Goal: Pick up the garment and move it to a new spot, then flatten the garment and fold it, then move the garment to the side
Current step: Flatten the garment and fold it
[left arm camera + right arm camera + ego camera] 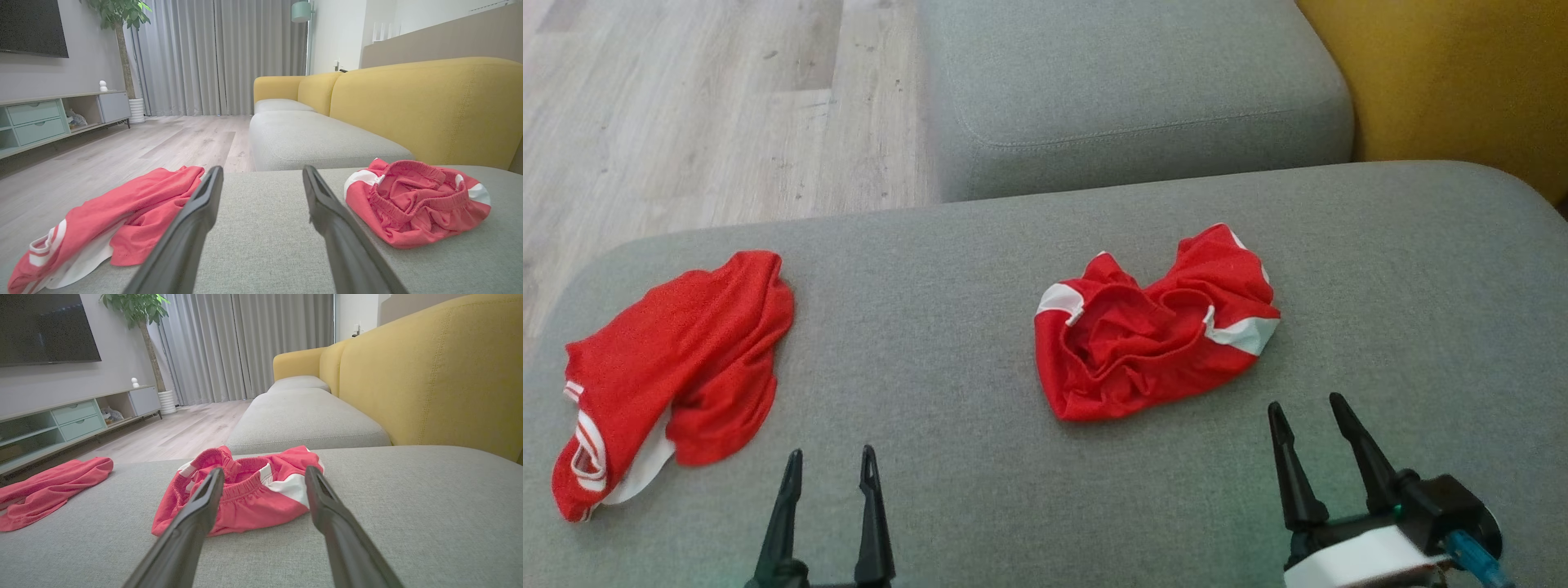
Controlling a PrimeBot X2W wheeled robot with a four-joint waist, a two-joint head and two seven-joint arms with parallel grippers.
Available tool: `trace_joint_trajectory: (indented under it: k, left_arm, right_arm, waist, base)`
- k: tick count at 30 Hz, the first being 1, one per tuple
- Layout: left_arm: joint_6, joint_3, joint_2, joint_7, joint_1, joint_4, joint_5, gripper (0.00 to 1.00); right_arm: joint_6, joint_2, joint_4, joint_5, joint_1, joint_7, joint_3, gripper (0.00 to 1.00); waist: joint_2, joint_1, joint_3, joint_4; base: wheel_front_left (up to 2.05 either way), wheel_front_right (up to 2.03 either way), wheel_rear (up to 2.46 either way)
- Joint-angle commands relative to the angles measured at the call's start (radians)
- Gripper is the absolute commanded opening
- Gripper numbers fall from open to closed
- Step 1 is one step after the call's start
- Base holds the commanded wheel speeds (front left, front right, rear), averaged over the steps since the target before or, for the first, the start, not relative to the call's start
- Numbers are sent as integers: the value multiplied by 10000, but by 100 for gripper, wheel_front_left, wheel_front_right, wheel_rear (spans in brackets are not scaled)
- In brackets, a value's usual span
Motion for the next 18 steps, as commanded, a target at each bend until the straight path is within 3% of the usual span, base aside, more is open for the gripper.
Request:
trace_joint_trajectory:
  k: [1, 18]
  left_arm:
    - [38, 273, -37, -95, -254, -297, 73, 100]
    - [-58, -158, -37, -95, -635, -58, 308, 100]
  right_arm:
    - [-7, -34, -284, -7, -378, -63, 260, 100]
    - [-7, -34, -299, 63, -499, -63, 303, 100]
  waist:
    - [0, 0, 3, -13]
    - [0, 0, 102, -378]
  base:
    - [0, 0, 0]
    - [0, 0, 0]
